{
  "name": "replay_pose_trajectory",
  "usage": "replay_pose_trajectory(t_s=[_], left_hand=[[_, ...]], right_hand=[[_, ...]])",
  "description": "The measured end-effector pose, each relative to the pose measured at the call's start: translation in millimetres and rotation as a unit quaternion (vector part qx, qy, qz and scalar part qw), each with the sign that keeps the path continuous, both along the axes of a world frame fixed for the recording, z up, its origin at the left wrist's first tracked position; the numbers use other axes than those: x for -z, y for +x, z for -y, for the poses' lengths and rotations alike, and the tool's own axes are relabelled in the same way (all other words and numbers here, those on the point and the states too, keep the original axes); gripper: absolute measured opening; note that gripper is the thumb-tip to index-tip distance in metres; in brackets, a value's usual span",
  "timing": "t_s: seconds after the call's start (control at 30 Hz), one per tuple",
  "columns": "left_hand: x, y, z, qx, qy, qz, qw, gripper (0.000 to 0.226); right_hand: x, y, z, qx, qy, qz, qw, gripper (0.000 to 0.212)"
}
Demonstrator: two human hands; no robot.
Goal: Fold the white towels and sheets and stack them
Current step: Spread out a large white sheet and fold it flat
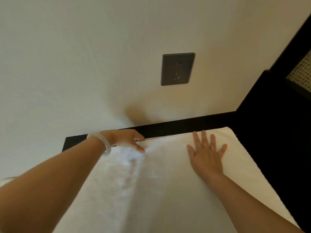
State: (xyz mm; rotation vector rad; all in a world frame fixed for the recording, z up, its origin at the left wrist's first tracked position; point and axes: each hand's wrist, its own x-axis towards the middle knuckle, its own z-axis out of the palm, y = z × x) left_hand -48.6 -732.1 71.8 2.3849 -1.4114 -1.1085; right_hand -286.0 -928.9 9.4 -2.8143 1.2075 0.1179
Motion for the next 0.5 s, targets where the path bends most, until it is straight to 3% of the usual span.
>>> replay_pose_trajectory(t_s=[0.2,0.33,0.5], left_hand=[[12,16,-19,-0.074,-0.037,0.135,0.987,0.042],[22,17,-43,-0.081,-0.079,0.08,0.99,0.045],[24,15,-49,-0.082,-0.067,0.087,0.991,0.035]], right_hand=[[5,-1,2,0.006,-0.01,0.003,1.0,0.063],[4,-1,3,0.002,-0.015,-0.007,1.0,0.063],[-15,11,-12,0.023,-0.006,-0.026,0.999,0.061]])
